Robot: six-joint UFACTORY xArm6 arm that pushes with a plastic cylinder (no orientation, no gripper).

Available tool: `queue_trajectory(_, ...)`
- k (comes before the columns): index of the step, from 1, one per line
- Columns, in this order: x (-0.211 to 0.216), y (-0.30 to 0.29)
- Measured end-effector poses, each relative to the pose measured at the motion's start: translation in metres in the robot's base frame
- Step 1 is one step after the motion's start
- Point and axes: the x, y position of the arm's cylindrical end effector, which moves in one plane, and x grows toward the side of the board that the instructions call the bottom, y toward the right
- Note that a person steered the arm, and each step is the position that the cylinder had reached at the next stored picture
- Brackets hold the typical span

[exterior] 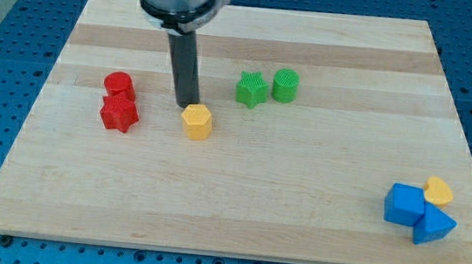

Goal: Move yellow hexagon into the blue cube

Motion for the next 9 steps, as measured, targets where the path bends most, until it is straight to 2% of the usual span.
queue_trajectory(1, 0.027, 0.0)
queue_trajectory(2, 0.067, 0.039)
queue_trajectory(4, 0.064, 0.215)
queue_trajectory(5, 0.059, 0.262)
queue_trajectory(7, 0.064, 0.244)
queue_trajectory(8, 0.075, 0.261)
queue_trajectory(9, 0.107, 0.286)
